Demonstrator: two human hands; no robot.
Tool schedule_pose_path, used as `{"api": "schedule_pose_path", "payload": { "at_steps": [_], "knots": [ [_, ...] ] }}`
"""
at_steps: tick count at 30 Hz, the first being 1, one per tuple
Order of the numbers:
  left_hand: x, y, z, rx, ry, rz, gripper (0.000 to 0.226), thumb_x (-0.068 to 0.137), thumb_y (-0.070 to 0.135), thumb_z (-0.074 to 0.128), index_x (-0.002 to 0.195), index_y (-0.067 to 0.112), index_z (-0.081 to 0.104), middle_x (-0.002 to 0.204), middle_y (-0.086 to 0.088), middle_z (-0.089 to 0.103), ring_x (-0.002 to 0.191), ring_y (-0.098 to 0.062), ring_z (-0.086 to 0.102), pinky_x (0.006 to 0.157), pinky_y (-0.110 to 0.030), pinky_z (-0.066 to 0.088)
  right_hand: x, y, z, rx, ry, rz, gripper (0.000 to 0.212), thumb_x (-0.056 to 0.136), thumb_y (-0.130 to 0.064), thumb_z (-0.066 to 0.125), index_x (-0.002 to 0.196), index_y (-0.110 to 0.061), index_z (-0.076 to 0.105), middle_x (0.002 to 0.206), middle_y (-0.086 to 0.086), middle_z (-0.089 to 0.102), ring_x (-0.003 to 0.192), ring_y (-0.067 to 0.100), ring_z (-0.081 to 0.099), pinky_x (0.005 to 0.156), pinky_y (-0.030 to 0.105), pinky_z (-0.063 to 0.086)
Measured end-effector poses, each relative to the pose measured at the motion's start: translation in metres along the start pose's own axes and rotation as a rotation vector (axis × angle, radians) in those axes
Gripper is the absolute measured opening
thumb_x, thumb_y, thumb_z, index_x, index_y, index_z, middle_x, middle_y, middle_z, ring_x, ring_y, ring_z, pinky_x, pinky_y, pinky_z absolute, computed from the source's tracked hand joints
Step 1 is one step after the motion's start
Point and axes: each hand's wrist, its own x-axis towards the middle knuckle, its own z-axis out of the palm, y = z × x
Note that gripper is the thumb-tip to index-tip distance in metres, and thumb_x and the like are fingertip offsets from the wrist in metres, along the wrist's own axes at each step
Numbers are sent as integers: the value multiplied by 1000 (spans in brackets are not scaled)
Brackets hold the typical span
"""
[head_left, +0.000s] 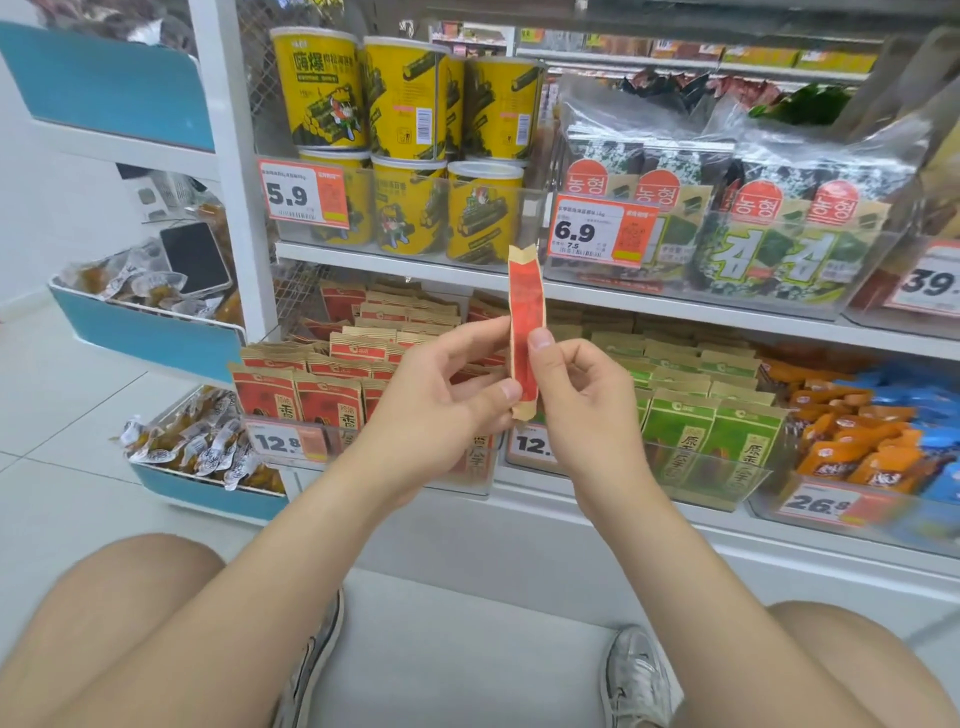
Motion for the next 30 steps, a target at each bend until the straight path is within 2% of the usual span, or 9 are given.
{"api": "schedule_pose_path", "payload": {
  "at_steps": [3, 7, 10, 13, 17, 20, 23, 27, 30],
  "knots": [
    [-4, -1, -3, -17, -7, -11, 54, 101, -9, 65, 136, 32, 67, 134, 21, 72, 116, -12, 75, 78, -24, 61, -4, 2, -4, -53, -53, 24, 50, 107, -43, 65, 91, 4, 65, 82, 21, 73, 70, 23, 65, 72, 38, 54],
    [-6, -6, -11, -14, 9, -32, 52, 102, -8, 65, 138, 28, 67, 133, 17, 74, 118, -14, 75, 76, -25, 61, -7, 12, -9, -126, -170, 103, 40, 90, -56, 75, 81, -18, 65, 95, 11, 79, 95, 35, 75, 100, 62, 57],
    [-10, -9, -15, -20, 41, -58, 49, 101, -8, 65, 133, 29, 71, 129, 14, 76, 110, -13, 77, 77, -27, 61, -12, 16, -10, -143, -235, 93, 34, 93, -54, 72, 85, -21, 69, 99, 11, 79, 101, 38, 74, 98, 63, 58],
    [-13, -12, -19, -47, 62, -78, 49, 99, -9, 66, 133, 26, 72, 130, 11, 76, 97, -13, 76, 74, -29, 61, -18, 14, -10, -144, -252, 44, 23, 106, -35, 67, 93, -17, 72, 100, 12, 79, 100, 39, 73, 95, 62, 59],
    [-17, -13, -22, -45, 35, -76, 52, 100, -10, 65, 134, 29, 70, 132, 12, 74, 104, -16, 76, 78, -33, 62, -21, 11, -11, -112, -256, 79, 23, 108, -18, 65, 90, -3, 64, 105, 22, 76, 101, 41, 72, 93, 53, 63],
    [-21, -14, -21, -47, 3, -72, 55, 101, -12, 61, 136, 30, 66, 133, 16, 73, 113, -17, 77, 85, -37, 63, -25, 8, -14, -21, -263, 130, 25, 107, -12, 64, 87, 2, 62, 112, 23, 76, 103, 33, 76, 90, 40, 65],
    [-21, -16, -19, -35, -17, -77, 56, 102, -12, 61, 138, 30, 65, 136, 16, 71, 115, -19, 76, 82, -33, 63, -28, 8, -17, -14, -282, 142, 25, 107, -13, 65, 89, 5, 67, 127, 8, 77, 128, 6, 67, 94, 29, 61],
    [-16, -16, -18, -39, -8, -83, 56, 101, -13, 61, 140, 26, 65, 138, 12, 71, 115, -22, 76, 84, -34, 64, -28, 10, -25, -78, -299, 110, 22, 103, -11, 71, 81, -13, 75, 137, 0, 73, 133, -15, 54, 115, 41, 51],
    [-13, -18, -15, -37, -1, -90, 56, 99, -15, 62, 139, 24, 65, 136, 9, 72, 114, -24, 77, 83, -39, 64, -29, 9, -27, -218, -279, 47, 20, 101, -11, 72, 81, -7, 70, 133, -3, 73, 131, -19, 53, 104, 18, 48]
  ]
}}
